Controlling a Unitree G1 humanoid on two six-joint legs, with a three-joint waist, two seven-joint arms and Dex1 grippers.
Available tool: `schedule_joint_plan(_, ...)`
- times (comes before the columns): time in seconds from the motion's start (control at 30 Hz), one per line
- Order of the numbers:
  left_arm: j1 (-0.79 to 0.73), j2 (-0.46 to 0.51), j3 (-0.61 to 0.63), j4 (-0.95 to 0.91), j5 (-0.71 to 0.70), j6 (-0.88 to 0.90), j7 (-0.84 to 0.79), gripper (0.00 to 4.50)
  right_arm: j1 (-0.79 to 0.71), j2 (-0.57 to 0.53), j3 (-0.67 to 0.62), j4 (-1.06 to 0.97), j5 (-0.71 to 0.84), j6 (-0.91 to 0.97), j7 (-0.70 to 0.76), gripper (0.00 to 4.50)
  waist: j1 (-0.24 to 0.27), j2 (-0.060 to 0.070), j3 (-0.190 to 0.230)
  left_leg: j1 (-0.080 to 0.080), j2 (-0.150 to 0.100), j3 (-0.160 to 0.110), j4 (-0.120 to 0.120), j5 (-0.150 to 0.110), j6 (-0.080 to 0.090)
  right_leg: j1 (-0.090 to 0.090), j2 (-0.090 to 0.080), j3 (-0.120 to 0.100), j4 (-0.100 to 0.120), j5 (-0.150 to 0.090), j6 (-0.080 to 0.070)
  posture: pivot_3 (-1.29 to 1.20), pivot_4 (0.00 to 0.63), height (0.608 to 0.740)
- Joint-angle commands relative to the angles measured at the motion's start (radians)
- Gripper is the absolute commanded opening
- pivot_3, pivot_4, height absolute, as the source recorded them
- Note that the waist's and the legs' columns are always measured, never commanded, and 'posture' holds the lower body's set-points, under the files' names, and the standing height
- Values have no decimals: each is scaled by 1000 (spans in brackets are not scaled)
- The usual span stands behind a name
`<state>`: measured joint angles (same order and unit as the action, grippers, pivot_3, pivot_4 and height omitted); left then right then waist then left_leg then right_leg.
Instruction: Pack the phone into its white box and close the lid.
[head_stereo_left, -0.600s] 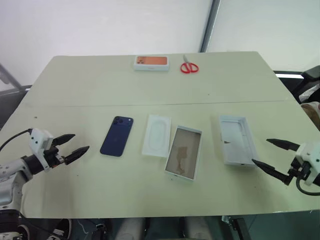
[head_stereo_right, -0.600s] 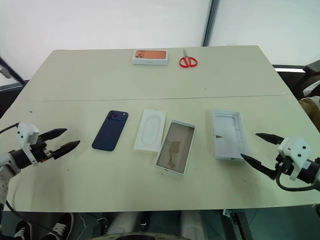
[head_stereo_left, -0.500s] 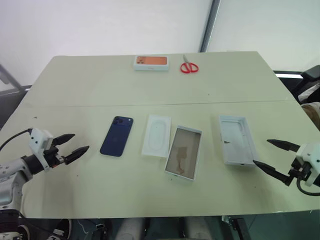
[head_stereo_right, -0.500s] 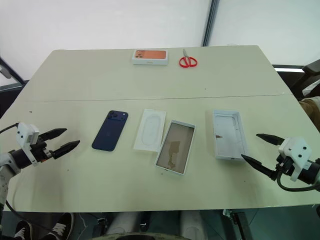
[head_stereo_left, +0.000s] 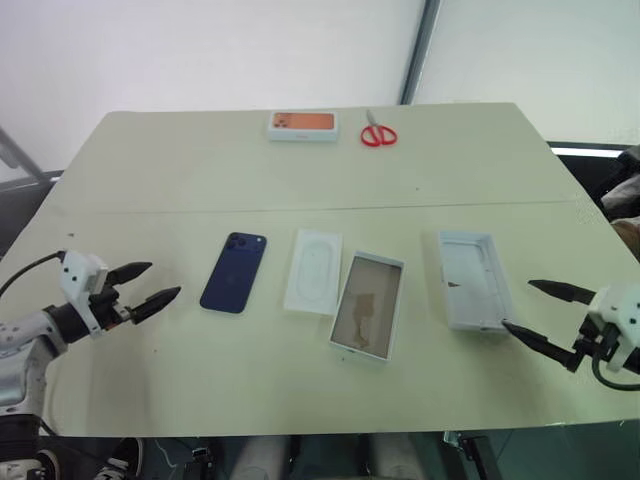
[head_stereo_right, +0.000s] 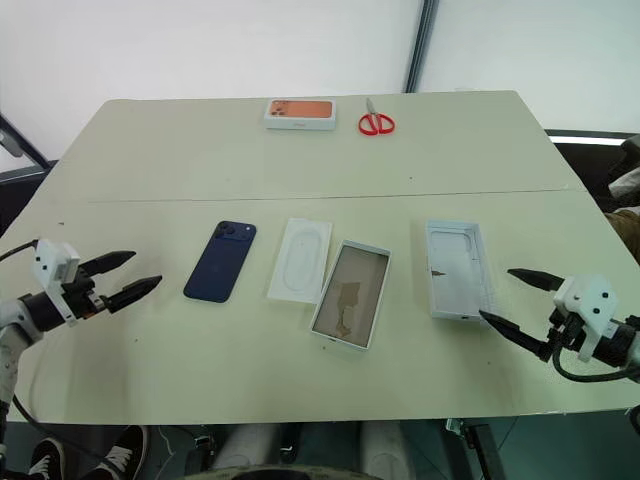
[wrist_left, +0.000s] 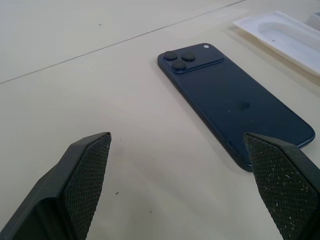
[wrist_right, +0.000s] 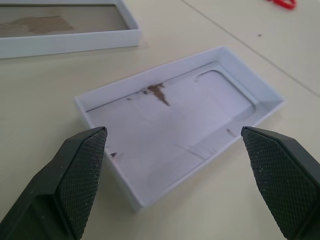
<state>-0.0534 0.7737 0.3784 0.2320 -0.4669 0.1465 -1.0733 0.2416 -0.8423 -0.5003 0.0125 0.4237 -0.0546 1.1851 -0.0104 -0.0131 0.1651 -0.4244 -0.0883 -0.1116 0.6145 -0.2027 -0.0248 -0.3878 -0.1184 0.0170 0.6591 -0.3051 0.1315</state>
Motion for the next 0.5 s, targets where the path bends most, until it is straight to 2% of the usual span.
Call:
schedule_joint_plan(0.03, -8, 0, 14, -29, -15, 1, 4, 4459, -1, -14, -10, -41, 28, 12, 9, 4500, 0, 0, 0, 0, 0, 0, 0, 0, 0, 0, 0, 0, 0, 0, 0, 0, 150, 740)
schedule_joint_plan(0.13, -11, -1, 5, -39, -19, 19, 5, 4459, -13, -11, -4, -45, 14, 0, -2, 4500, 1, 0, 0, 0, 0, 0, 0, 0, 0, 0, 0, 0, 0, 0, 0, 0, 150, 740)
schedule_joint_plan(0.5, -60, 4, -42, -187, -92, 314, 61, 4459, -82, -14, 51, -108, -10, 28, -47, 4500, -1, 0, 0, 0, 0, 0, 0, 0, 0, 0, 0, 0, 0, 0, 0, 0, 150, 740)
